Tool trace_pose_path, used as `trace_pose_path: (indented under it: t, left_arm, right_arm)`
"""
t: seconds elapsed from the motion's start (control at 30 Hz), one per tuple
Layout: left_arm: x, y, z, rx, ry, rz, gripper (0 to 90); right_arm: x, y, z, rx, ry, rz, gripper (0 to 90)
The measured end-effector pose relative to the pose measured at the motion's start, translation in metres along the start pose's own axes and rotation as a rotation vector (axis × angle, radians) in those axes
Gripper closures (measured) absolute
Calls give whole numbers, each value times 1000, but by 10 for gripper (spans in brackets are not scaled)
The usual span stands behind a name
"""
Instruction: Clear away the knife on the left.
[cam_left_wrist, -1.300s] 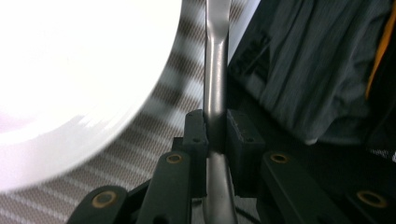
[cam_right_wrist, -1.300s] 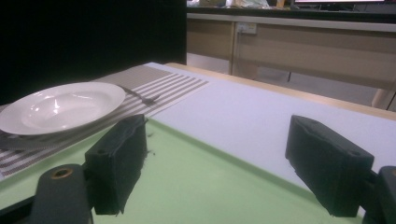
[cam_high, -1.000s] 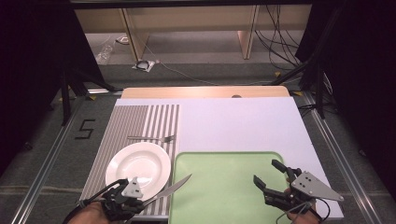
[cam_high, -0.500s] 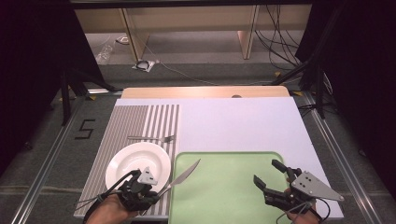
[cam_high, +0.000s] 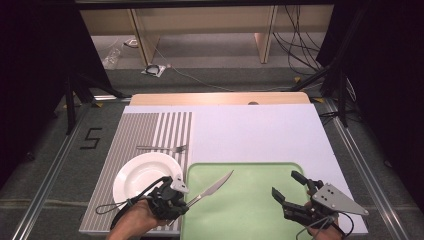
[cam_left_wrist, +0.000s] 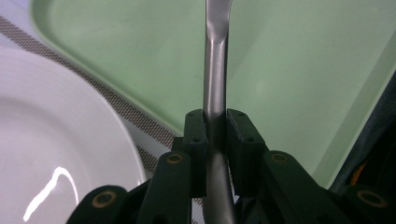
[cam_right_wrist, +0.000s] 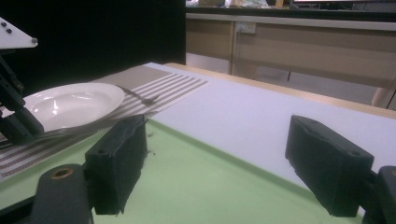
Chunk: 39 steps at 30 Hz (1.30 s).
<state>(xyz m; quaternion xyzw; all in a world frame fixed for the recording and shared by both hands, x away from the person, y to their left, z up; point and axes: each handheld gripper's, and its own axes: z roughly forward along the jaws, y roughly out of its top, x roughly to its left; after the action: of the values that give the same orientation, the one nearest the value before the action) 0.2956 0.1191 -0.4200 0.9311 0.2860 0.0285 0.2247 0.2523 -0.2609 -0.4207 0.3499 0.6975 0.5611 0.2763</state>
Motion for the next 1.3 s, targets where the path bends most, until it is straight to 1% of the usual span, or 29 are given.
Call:
trace_pose_path:
  t: [0.03,0.13,0.17,0.27,0.3,0.37,0.43,0.6,0.77,1.0,1.07,1.13,1.3]
  left_arm:
    - [-3,5,4,0,-4,1,784]
    - [-7,10,10,21,-15,23,784]
    - [-9,12,12,24,-23,23,785]
    - [-11,15,16,36,-30,32,784]
    - [-12,16,17,39,-28,32,784]
    - [-13,18,20,46,-38,30,785]
    - [-14,20,23,53,-40,35,785]
    - [-19,24,31,78,-60,43,785]
    - [-25,29,38,89,-81,54,784]
    - [-28,30,44,112,-96,45,784]
    - [-30,31,50,125,-98,41,784]
    - [-32,31,52,138,-102,48,784]
    - [-35,32,57,152,-108,42,784]
  right_arm:
    - [0,0,0,-1,1,0,214]
    - [0,0,0,-1,2,-1,215]
    - [0,0,0,-1,1,0,215]
    - [0,0,0,-1,1,1,216]
    - [0,0,0,-1,2,3,216]
    - [0,0,0,-1,1,3,216]
    - [0,0,0,-2,1,-3,215]
    - [0,0,0,1,2,0,216]
    - [1,0,0,5,4,-3,215]
    - [1,0,0,3,5,-3,216]
    - [1,0,0,6,5,-2,215]
    - [1,0,1,5,5,-4,216]
    - [1,0,1,6,6,-4,216]
